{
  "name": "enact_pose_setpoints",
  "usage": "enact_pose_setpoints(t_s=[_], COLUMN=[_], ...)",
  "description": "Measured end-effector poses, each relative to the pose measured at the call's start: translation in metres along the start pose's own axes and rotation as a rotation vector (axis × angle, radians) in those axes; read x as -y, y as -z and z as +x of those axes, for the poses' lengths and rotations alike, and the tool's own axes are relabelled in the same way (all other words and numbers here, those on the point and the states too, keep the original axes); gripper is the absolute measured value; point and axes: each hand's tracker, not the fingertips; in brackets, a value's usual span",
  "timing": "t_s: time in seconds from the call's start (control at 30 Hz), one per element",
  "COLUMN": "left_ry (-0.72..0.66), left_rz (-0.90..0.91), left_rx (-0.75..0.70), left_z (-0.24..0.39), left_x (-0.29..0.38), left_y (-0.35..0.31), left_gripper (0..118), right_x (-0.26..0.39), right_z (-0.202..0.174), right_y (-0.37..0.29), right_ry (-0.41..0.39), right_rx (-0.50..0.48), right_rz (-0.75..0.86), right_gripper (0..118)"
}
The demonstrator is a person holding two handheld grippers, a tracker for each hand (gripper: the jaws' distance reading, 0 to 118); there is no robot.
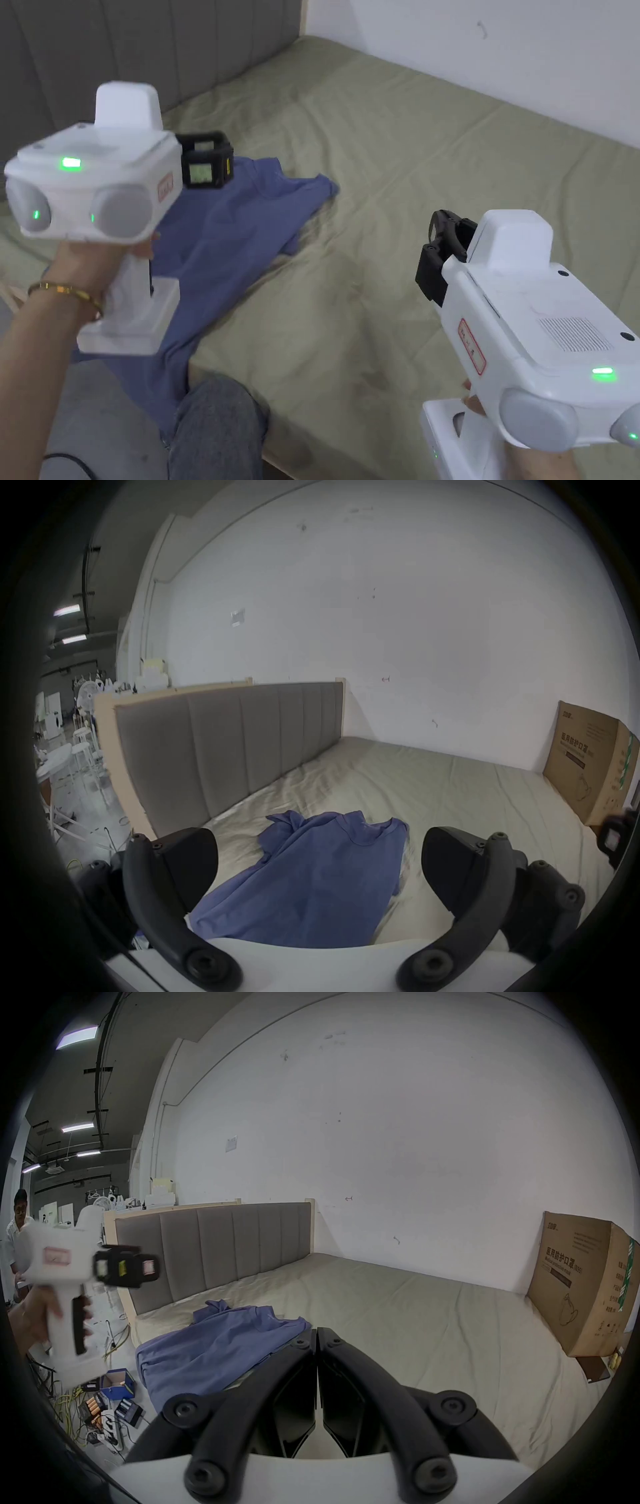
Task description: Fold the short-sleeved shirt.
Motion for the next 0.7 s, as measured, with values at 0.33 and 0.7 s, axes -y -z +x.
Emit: enact_pose_setpoints(t_s=[0.33, 0.7], left_ry=[0.128, 0.229], left_rz=[-0.472, -0.839], left_rx=[0.109, 0.085], left_z=[0.030, 0.052], left_x=[0.003, 0.087], left_y=[0.182, 0.306], left_gripper=[118, 110], right_x=[0.005, 0.032], right_z=[0.013, 0.036], right_y=[0.051, 0.093], right_ry=[0.018, 0.025], right_rx=[0.015, 0.060], right_rz=[-0.082, -0.190], right_gripper=[0, 0])
